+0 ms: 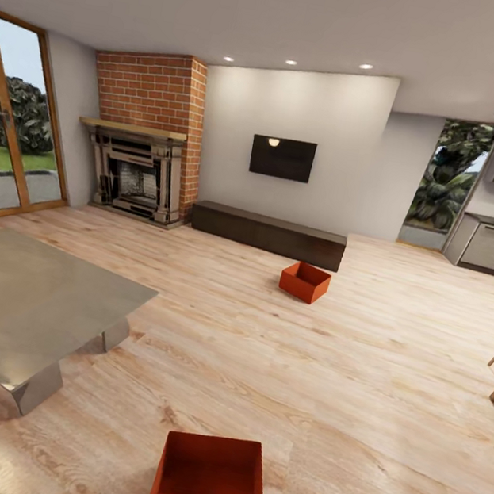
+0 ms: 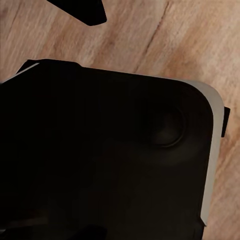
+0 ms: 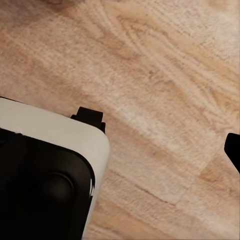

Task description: Move the two storage containers from the living room to the garage. In the garage, place one container on the floor and stack the other container on top of it (either order is fine).

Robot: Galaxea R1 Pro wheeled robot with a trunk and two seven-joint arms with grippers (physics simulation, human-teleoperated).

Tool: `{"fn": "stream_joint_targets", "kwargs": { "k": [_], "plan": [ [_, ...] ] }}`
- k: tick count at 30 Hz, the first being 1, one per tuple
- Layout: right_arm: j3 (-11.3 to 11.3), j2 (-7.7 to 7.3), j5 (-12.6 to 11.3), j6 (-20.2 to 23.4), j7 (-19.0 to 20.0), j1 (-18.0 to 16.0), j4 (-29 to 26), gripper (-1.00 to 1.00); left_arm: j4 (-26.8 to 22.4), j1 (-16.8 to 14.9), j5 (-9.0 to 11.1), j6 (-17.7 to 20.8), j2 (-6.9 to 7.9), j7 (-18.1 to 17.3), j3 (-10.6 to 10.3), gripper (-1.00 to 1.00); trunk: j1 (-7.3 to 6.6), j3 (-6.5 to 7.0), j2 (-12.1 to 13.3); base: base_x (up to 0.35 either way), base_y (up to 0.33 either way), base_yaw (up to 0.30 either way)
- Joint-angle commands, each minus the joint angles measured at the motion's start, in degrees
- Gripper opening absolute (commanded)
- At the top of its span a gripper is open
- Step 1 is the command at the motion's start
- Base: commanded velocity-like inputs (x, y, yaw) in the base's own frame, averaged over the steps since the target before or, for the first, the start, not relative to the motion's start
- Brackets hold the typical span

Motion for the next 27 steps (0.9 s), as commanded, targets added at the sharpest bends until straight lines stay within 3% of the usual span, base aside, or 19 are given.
{"fn": "stream_joint_targets", "kwargs": {
  "k": [1,27],
  "plan": [
    [0.47,0.02,-0.60,-0.30,0.17,-0.06,0.16,1.00,-0.03,-0.01,0.32,-0.03,0.00,0.07,0.01,1.00,0.00,-0.15,-0.03,0.000,0.000,0.000],
    [0.58,0.55,-0.69,-0.03,0.15,-0.06,0.16,1.00,-0.03,-0.01,0.32,-0.03,-0.09,0.07,0.05,1.00,0.00,-2.61,-0.03,0.000,0.000,0.000]
  ]
}}
